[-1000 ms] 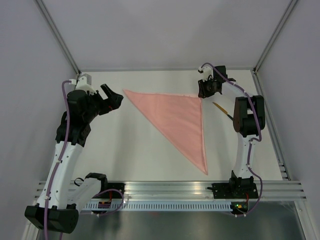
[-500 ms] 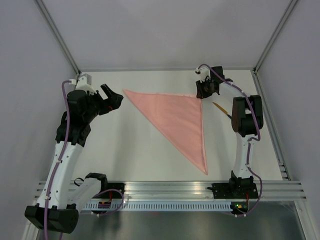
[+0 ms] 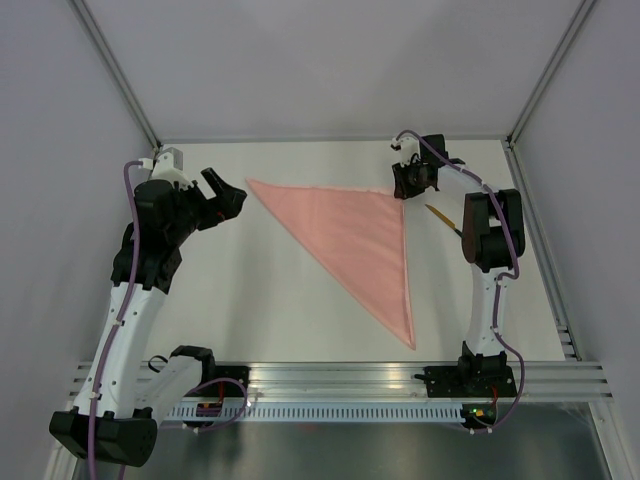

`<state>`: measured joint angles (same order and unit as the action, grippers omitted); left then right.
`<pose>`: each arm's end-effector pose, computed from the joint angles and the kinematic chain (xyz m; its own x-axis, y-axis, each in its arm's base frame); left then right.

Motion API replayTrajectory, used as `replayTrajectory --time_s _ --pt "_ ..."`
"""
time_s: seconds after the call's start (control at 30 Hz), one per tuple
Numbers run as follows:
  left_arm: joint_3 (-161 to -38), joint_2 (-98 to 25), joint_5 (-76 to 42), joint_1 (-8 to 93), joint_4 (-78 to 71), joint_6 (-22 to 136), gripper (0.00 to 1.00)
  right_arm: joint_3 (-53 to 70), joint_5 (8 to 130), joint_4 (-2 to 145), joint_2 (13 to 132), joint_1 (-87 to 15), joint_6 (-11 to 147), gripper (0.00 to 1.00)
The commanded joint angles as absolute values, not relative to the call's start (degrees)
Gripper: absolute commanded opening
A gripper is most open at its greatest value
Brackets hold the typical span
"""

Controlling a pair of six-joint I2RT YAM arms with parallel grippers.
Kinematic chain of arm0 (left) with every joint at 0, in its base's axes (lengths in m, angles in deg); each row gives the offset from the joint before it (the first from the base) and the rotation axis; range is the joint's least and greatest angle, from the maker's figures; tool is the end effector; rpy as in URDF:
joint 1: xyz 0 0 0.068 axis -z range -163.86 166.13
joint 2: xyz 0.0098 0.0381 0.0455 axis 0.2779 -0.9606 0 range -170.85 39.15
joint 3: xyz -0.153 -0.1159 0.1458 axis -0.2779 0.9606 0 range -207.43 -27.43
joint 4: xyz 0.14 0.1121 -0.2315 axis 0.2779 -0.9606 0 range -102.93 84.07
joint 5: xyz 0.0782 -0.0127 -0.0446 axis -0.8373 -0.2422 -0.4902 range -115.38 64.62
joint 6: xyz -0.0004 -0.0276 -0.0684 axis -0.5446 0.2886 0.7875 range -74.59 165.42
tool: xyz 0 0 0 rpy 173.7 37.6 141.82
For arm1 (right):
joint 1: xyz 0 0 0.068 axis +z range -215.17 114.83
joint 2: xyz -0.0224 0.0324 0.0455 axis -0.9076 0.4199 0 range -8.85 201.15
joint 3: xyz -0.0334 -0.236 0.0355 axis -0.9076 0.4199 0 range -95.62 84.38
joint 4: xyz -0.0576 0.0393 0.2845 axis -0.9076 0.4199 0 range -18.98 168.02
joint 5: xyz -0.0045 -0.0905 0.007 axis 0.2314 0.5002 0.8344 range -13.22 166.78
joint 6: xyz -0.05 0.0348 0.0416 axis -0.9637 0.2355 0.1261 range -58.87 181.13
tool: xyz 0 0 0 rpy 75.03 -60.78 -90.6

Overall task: Fold the napkin, place the utensils inside, and roll it up
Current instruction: Fold the napkin

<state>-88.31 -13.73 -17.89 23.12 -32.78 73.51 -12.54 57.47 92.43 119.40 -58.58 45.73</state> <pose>0.2725 -0.0416 0.3521 -0.3973 -0.4217 -0.8151 0.0634 0.8734 -0.4828 0.5061 0.0790 0.0962 -0.6807 -0.3309 -0.6536 -0.5061 0.8575 0.0929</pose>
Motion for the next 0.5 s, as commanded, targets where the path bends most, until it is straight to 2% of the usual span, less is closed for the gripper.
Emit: replayTrajectory --time_s 0.0,0.27,0.47 --pt "-88.6 -13.94 -17.64 22.9 -31.24 75.74 1.0 -15.19 58.32 92.55 120.52 -58.49 45.75 0.32" --pt "-88.78 -13.94 -17.73 22.99 -31.24 75.83 1.0 -14.93 58.5 92.99 120.79 -58.49 45.14 0.31" --pt "-88.86 -13.85 -17.73 22.99 -31.24 75.83 1.0 -14.93 58.41 92.81 120.09 -58.49 45.4 0.19"
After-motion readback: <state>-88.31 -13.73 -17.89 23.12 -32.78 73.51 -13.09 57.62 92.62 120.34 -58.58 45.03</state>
